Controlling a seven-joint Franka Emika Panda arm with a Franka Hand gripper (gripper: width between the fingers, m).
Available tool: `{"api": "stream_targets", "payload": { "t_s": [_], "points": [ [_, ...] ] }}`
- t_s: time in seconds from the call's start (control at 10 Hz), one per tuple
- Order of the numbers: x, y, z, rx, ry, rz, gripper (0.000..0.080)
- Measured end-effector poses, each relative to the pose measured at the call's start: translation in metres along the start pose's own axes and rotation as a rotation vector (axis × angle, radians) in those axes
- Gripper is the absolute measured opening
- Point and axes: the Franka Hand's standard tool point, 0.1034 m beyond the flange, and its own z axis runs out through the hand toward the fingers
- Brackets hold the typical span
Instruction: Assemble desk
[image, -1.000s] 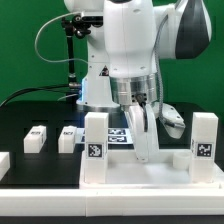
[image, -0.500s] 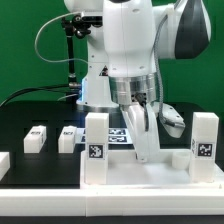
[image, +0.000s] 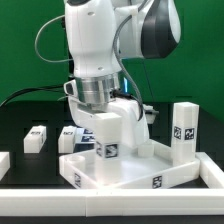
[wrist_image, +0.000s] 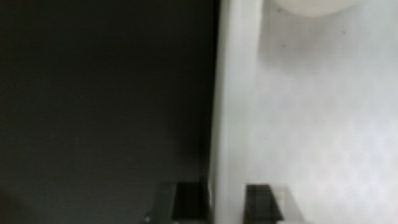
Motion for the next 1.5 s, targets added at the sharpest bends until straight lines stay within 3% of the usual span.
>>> {"api": "stream_targets", "payload": {
  "t_s": [0.4,0.6,0.8,1.3,1.5],
  "points": [
    [0.009,0.006,-0.002,-0.003,0.009,-0.226,0.0067],
    [0.028,-0.009,-0.011,0.004,0.008,-0.506,0.0067],
    [0.037,-0.024,-0.012,-0.001,0.017,-0.743,0.0067],
    [0.041,-0.015,-0.009,-0.043,0.019,-1.073,0.0067],
    [0.063,-0.033,-0.026,-0.057,0.052,-1.398,0.0067]
  ]
}}
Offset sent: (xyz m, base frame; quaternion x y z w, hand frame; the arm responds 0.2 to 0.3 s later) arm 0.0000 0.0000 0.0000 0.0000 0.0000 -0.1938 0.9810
